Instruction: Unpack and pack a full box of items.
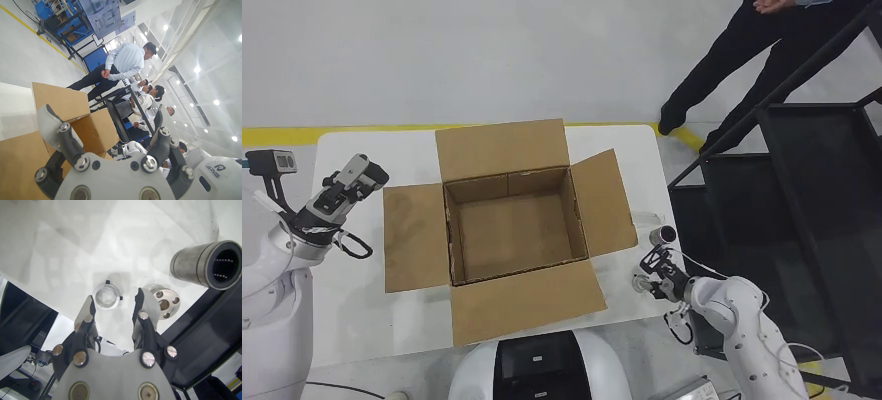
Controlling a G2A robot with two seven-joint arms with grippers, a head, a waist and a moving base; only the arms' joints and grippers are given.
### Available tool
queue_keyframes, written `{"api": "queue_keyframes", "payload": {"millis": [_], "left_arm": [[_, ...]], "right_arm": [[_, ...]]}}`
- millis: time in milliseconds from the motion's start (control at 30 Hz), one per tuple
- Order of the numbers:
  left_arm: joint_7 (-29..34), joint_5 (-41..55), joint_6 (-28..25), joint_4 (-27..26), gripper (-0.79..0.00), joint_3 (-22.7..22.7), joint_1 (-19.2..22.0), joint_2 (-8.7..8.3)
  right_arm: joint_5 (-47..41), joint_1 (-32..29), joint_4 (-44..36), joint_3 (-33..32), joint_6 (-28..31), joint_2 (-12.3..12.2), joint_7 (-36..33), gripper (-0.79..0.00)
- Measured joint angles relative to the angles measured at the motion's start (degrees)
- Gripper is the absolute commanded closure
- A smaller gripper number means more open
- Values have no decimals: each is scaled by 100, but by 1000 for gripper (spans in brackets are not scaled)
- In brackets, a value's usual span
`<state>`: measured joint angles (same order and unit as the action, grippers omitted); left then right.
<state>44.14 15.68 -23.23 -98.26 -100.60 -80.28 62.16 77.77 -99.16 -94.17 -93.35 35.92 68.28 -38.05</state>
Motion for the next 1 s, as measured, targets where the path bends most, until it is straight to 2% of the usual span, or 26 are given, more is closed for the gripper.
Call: {"api": "queue_keyframes", "payload": {"millis": [267, 567, 633, 733, 767, 1000], "left_arm": [[0, 0, 0, 0, -785, 0, 0, 0], [0, 0, 0, 0, -785, 0, 0, 0], [0, 0, 0, 0, -785, 0, 0, 0], [0, 0, 0, 0, -785, 0, 0, 0], [0, 0, 0, 0, -785, 0, 0, 0], [0, 0, 0, 0, -785, 0, 0, 0]], "right_arm": [[-61, 204, 426, 150, -170, -19, 109, -357], [-146, 348, 670, 299, -284, -41, 211, -311], [-151, 350, 691, 317, -293, -49, 228, -268], [-177, 353, 702, 328, -295, -63, 250, -49], [-188, 348, 701, 328, -295, -67, 258, 0], [-220, 291, 640, 310, -275, -109, 292, 0]]}}
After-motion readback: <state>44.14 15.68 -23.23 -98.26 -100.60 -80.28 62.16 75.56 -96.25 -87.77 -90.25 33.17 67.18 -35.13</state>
